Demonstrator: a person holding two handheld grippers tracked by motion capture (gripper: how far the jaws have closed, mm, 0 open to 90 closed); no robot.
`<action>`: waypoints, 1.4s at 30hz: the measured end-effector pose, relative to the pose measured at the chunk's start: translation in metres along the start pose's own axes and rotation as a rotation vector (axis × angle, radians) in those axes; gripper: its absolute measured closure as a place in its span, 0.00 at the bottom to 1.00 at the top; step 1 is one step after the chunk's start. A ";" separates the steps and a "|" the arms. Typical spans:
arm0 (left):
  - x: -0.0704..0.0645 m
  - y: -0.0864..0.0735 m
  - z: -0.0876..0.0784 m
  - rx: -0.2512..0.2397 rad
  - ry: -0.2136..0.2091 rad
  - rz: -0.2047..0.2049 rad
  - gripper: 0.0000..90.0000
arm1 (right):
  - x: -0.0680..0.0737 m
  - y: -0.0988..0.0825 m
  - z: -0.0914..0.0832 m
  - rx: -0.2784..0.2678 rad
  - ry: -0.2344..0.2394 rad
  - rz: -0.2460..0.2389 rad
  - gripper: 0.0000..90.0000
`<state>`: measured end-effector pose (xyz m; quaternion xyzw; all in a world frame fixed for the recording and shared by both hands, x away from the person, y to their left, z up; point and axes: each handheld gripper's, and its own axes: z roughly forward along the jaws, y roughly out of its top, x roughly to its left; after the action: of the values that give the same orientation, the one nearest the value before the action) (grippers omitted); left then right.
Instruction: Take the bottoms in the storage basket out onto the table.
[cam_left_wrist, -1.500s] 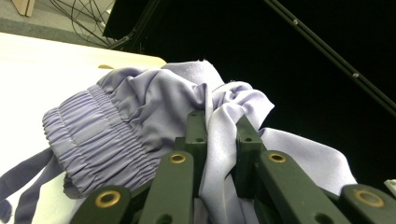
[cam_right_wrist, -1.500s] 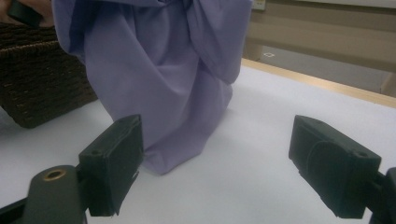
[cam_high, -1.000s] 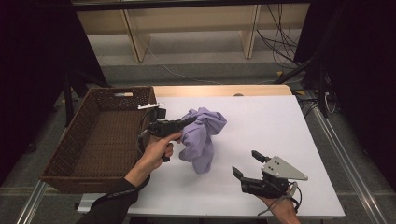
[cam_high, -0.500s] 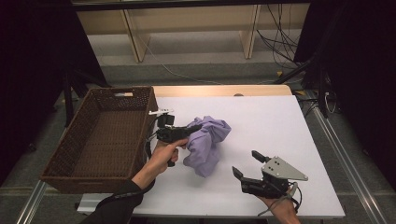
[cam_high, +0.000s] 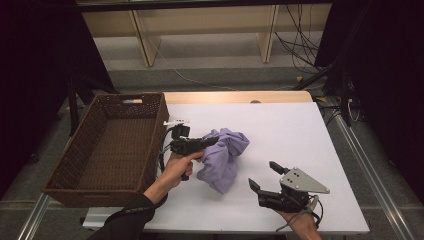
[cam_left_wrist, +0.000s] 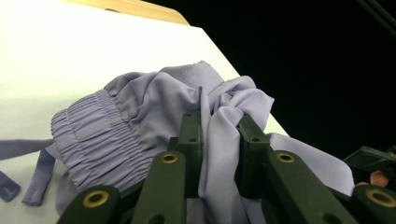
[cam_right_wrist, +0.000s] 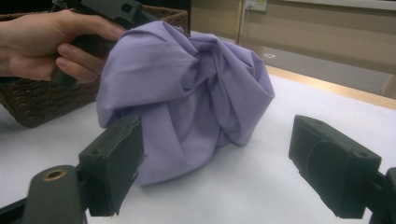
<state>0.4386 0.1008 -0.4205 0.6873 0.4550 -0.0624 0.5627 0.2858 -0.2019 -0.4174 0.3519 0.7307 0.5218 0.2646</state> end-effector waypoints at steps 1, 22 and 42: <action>0.000 -0.001 0.001 0.001 0.000 0.001 0.82 | 0.000 0.000 0.000 -0.001 0.000 0.000 0.21; -0.013 -0.003 0.003 0.060 -0.016 0.126 0.36 | -0.001 0.000 -0.002 -0.006 -0.005 0.005 0.21; -0.027 -0.012 -0.029 -0.024 -0.015 0.234 0.17 | 0.000 0.000 -0.002 -0.007 -0.004 0.005 0.21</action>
<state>0.4030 0.1093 -0.4027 0.7285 0.3683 0.0038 0.5776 0.2848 -0.2033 -0.4168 0.3540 0.7274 0.5243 0.2660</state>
